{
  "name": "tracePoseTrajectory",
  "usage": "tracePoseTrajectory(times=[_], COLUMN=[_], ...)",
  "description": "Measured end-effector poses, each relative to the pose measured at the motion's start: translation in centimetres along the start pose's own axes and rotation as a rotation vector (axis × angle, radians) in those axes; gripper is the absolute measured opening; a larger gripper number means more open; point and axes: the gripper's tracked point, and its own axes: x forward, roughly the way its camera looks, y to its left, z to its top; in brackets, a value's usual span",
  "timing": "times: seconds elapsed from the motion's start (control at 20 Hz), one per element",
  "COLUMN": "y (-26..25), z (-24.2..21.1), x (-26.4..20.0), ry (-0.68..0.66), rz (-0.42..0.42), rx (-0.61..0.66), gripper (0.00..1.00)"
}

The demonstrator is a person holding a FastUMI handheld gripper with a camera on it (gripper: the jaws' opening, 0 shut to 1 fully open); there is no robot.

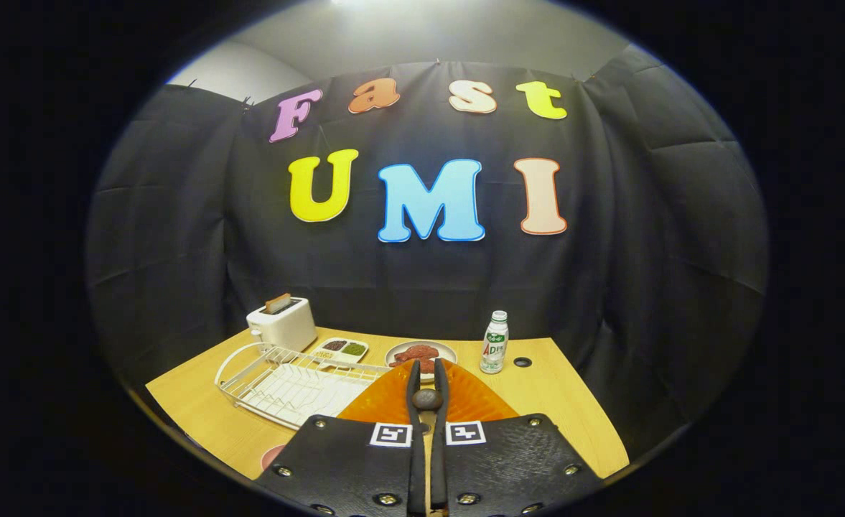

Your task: Take the plate from the dish rack, then take the spoon from the basket and place it into the plate.

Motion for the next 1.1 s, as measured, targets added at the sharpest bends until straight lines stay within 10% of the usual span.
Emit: tracePoseTrajectory(times=[1.1], y=[17.2], z=[-12.5], x=[2.0], ry=[0.264], rz=[0.279], rx=[-0.028], gripper=[0.03])
